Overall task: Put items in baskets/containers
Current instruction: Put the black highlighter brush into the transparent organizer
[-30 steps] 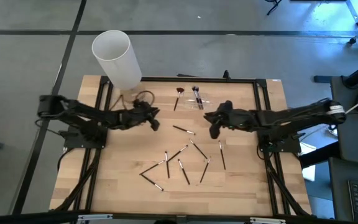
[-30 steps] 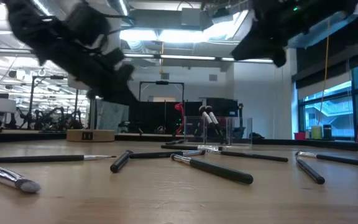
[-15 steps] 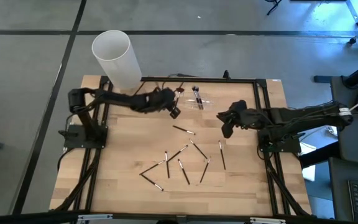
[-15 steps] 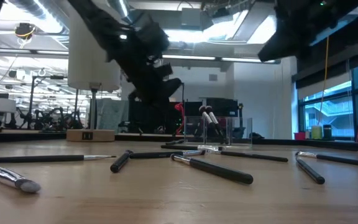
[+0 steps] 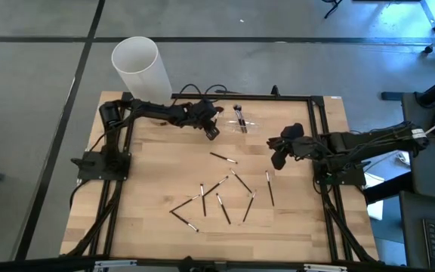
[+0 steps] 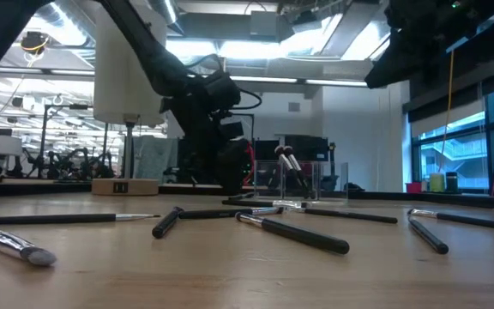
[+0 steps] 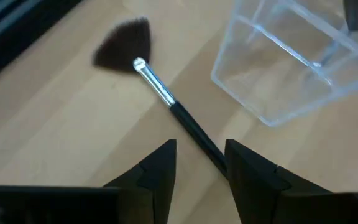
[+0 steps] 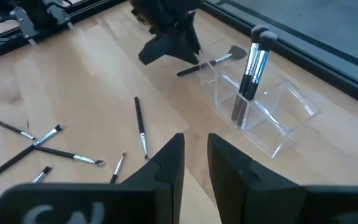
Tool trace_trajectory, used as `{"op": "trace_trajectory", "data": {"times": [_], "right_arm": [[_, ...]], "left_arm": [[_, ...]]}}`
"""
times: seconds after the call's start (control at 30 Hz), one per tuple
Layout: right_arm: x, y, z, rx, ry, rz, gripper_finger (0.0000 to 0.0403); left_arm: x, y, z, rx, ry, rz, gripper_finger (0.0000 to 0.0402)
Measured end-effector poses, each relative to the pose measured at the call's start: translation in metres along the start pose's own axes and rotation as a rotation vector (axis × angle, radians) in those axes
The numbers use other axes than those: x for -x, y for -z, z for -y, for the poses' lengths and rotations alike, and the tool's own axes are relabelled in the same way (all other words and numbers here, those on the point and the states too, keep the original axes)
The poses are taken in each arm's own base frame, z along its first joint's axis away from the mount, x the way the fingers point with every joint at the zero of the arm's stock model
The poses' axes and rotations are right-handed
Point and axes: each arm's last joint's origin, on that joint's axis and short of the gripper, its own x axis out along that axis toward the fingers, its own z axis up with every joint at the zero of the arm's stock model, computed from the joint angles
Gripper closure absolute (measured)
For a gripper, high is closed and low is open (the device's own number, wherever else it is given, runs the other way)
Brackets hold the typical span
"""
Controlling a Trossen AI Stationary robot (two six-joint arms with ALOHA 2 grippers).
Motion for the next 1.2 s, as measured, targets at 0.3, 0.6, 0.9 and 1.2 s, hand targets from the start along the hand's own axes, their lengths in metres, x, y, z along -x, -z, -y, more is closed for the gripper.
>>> {"op": "trace_trajectory", "data": {"times": [0.3, 0.6, 0.9, 1.2], "right_arm": [[0.0, 0.0, 0.001, -0.001, 0.042, 0.027, 0.0333], [0.0, 0.0, 0.001, -0.04, 0.042, 0.026, 0.0333], [0.0, 0.0, 0.001, -0.038, 0.043, 0.026, 0.0333], [0.0, 0.0, 0.001, -0.037, 0.043, 0.025, 0.0333]], "left_arm": [[-0.002, -0.004, 0.001, 0.038, -0.01, 0.051, 0.0271], [-0.008, 0.004, 0.004, 0.058, -0.086, 0.016, 0.0272], [-0.008, 0.004, 0.006, 0.076, -0.055, 0.015, 0.0272], [-0.016, 0.011, 0.011, 0.065, -0.077, -0.006, 0.0272]]}}
